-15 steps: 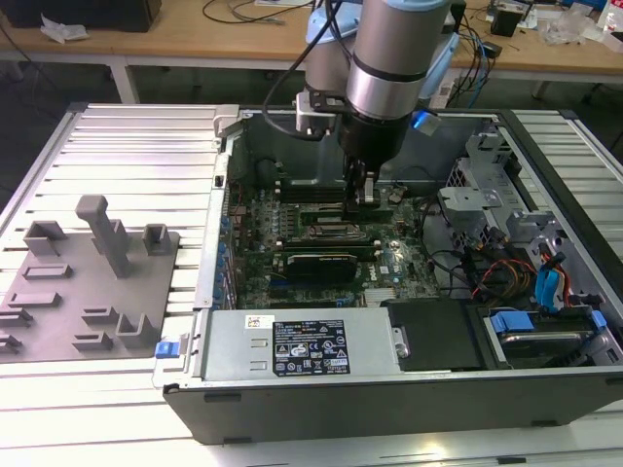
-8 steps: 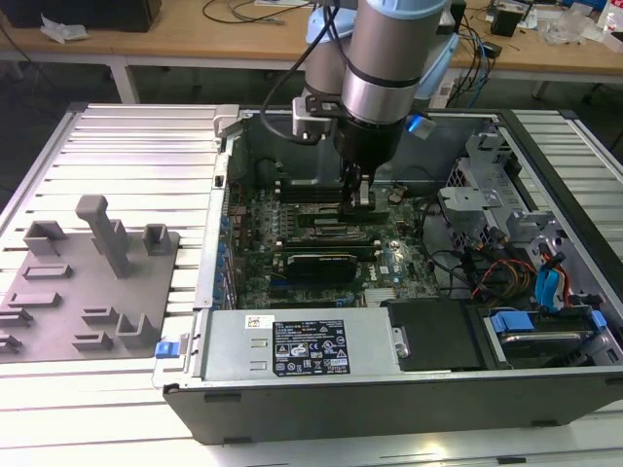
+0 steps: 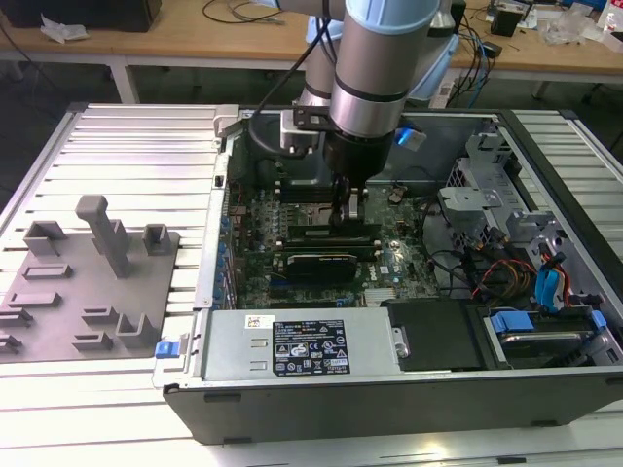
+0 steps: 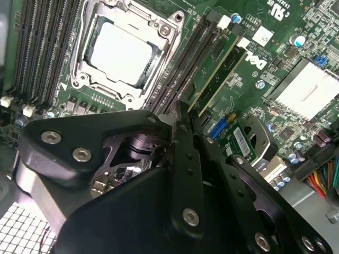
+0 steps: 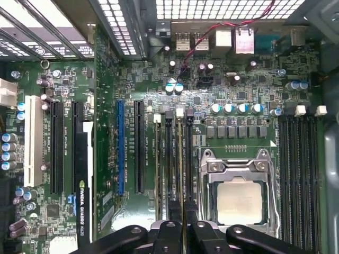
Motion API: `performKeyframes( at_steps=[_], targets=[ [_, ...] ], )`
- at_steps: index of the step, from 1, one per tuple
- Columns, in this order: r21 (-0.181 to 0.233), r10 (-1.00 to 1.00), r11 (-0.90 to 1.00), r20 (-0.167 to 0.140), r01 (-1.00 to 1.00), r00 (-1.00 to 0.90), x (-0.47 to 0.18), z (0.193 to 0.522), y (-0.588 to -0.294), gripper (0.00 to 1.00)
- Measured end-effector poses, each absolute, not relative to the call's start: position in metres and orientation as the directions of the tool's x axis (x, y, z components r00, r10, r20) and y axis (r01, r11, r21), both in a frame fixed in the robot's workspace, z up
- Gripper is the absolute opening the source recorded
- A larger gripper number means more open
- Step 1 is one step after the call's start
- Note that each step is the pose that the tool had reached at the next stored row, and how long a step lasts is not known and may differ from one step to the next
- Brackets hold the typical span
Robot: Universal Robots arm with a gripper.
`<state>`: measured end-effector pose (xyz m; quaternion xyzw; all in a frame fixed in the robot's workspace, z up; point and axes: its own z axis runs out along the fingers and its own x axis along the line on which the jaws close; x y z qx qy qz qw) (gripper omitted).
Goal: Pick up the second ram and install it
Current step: 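Insert the second ram into the second slot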
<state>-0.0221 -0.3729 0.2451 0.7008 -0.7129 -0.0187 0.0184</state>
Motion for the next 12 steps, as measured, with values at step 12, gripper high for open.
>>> performKeyframes(
  at_steps=[12],
  targets=[
    [0.052,-1.000,0.017,0.000,-0.998,-0.017,-0.0248,0.2353,-0.3728,0.13]
  ],
)
